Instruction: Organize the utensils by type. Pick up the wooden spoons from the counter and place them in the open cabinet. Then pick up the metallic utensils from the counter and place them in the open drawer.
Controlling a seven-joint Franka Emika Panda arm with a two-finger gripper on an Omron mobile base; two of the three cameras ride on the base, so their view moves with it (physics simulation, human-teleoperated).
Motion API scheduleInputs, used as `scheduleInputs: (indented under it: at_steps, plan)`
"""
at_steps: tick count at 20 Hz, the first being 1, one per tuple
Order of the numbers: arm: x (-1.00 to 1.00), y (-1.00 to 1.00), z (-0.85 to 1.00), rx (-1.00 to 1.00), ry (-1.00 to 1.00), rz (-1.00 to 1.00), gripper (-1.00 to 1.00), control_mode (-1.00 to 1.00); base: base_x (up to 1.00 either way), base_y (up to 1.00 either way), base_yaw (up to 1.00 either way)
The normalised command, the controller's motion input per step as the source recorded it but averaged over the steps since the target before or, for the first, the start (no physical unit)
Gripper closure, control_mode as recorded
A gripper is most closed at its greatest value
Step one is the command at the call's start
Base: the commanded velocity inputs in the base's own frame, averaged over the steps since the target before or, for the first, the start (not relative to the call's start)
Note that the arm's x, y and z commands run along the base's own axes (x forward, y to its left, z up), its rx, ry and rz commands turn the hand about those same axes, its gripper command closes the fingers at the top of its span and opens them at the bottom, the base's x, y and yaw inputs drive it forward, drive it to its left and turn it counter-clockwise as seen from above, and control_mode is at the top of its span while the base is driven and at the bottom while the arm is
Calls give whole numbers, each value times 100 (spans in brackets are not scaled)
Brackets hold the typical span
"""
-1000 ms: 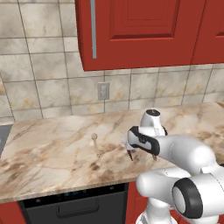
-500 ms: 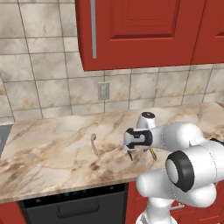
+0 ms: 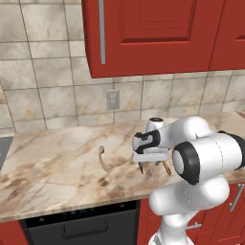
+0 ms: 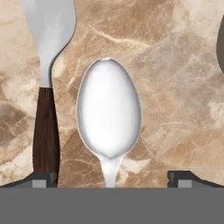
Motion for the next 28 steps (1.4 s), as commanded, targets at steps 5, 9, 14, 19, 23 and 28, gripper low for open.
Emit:
scheduleInputs:
  at_steps: [5,9,14,19,23,28]
  plan:
    - [-1,0,-57,0,0,0,-100,-100,0,0,0]
    - [-44,0,-97,-8,-15,1,-100,-100,0,0,0]
    - [-49,0,-92,-2,-15,0,-100,-100,0,0,0]
    - [-77,0,-90,6,-19,0,100,-100,0,0,0]
    - [-57,0,-98,9,-12,0,100,-100,0,0,0]
    - [-5,0,-65,3,-1,0,100,-100,0,0,0]
